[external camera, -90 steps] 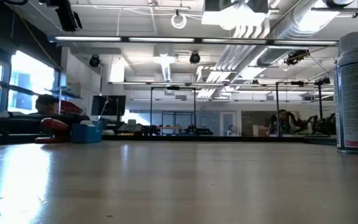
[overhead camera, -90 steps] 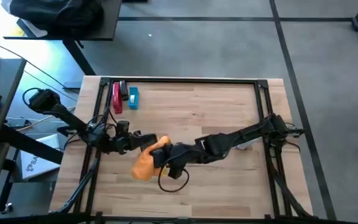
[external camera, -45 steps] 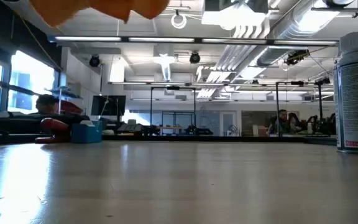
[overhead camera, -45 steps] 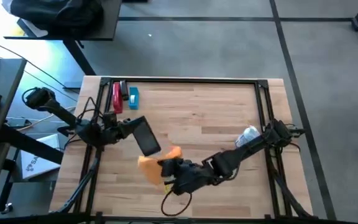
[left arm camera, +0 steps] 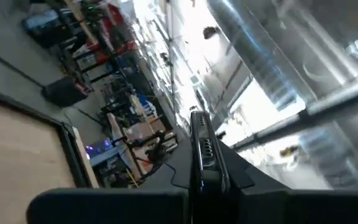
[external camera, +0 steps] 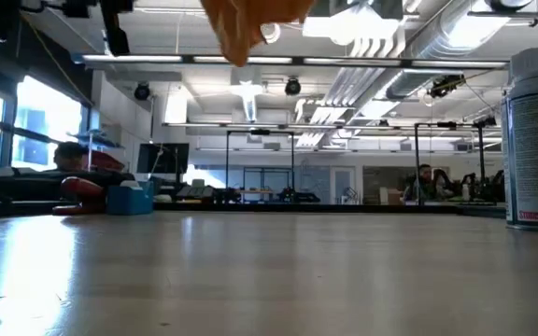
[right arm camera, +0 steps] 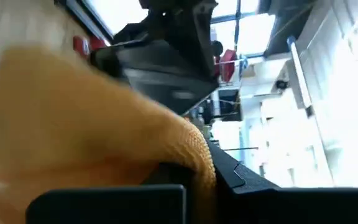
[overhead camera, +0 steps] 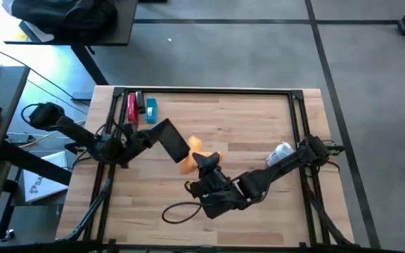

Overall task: Apply microfiber cloth
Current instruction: Wipe the front and back of the black cellphone using the yellow microfiber cloth

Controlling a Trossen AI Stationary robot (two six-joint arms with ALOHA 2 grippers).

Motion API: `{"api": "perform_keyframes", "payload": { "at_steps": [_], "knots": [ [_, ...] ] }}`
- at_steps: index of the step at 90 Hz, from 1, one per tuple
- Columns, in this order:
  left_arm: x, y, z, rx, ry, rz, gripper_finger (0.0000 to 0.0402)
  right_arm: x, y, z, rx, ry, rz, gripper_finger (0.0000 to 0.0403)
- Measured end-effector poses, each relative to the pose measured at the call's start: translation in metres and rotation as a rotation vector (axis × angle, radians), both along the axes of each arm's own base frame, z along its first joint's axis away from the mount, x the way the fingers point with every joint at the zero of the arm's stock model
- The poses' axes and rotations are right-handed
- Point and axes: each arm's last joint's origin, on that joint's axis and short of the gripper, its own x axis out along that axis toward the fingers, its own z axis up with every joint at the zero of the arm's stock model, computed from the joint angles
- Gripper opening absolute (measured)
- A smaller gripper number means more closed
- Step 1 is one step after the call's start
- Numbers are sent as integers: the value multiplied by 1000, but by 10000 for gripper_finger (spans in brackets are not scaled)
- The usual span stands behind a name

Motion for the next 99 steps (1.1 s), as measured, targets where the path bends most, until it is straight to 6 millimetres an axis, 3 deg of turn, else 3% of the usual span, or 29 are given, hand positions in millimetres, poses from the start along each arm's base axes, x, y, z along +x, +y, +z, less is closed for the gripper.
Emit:
{"api": "perform_keyframes", "payload": {
  "at_steps": [32,61,83,99],
  "knots": [
    [39,7,-15,-108,-2,54,8,32,-41,20,-208,177,127,0],
    [47,8,-13,-128,-44,18,8,39,-76,-2,8,251,263,0],
    [46,10,-13,-146,-50,59,8,45,-104,0,83,208,241,0],
    [46,10,-13,-123,-33,60,8,46,-110,-2,127,228,297,0]
  ]
}}
